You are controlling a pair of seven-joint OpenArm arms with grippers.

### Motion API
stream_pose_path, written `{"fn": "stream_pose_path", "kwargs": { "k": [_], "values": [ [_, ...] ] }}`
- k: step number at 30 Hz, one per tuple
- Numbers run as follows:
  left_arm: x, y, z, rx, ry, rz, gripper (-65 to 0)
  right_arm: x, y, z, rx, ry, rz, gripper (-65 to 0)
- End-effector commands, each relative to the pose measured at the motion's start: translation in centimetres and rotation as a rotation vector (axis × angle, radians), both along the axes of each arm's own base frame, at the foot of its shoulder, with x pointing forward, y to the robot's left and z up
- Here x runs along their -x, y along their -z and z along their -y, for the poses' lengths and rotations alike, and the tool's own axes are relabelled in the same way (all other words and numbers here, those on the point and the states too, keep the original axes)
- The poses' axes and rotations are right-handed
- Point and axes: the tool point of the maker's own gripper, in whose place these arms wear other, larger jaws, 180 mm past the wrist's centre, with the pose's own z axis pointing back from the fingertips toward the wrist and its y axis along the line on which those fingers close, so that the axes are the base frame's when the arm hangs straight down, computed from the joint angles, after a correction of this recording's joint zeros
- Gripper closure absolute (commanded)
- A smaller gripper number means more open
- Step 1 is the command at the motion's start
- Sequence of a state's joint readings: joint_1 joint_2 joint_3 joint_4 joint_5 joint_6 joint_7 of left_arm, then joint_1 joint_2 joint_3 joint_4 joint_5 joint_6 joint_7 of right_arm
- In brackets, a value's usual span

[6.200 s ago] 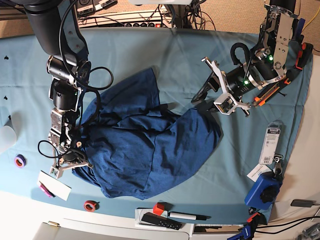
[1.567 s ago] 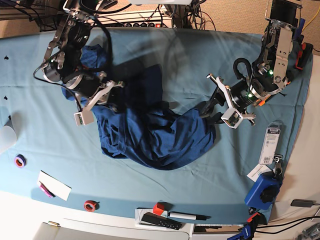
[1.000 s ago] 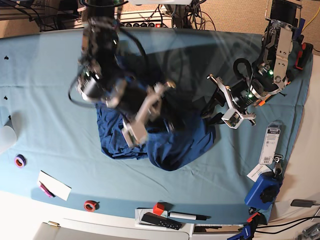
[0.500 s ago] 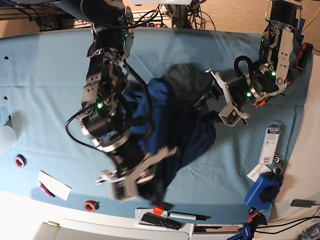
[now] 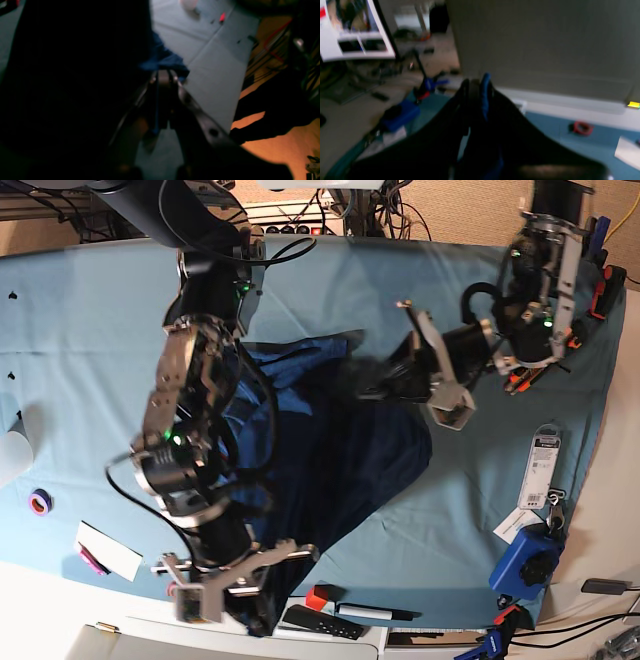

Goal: Layout the t-shirt on the table in an organized manner, then fold the t-shirt properly
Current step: 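Lift the t-shirt high with the right gripper, left gripper reaching in, then grasp the hanging t-shirt with the left gripper below the right gripper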

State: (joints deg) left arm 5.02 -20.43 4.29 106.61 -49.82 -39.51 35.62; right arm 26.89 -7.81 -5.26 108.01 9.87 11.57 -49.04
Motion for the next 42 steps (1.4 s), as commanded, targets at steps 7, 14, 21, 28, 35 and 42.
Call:
{"fn": "stream_pose_path", "kwargs": {
  "k": [7, 14, 21, 28, 35, 42],
  "values": [
    [-1.1, -0.4, 5.1, -0.042, 0.053, 0.127, 0.0, -0.6, -3.2, -0.8, -0.053, -0.036, 0.086, 0.0],
    [-2.6, 2.0, 11.2, -0.032, 0.128, 0.097, 0.0, -0.7, -3.3, -0.8, -0.053, -0.036, 0.089, 0.0],
    [-4.7, 1.7, 15.9, 0.116, 0.128, 0.025, 0.0, -0.6, -3.5, -0.7, -0.055, -0.033, 0.104, 0.0],
    [-4.7, 1.6, 16.9, 0.157, 0.122, 0.015, 0.0, -0.9, -3.8, -0.2, -0.027, -0.003, 0.116, 0.0],
    [-5.8, 2.8, 16.9, 0.051, 0.058, 0.092, 0.0, -0.9, -3.9, -0.2, -0.026, -0.004, 0.117, 0.0],
    [-5.5, 3.5, 16.0, 0.027, 0.085, 0.097, 0.0, -1.1, -3.7, 0.6, 0.023, 0.043, 0.118, 0.0]
  ]
}}
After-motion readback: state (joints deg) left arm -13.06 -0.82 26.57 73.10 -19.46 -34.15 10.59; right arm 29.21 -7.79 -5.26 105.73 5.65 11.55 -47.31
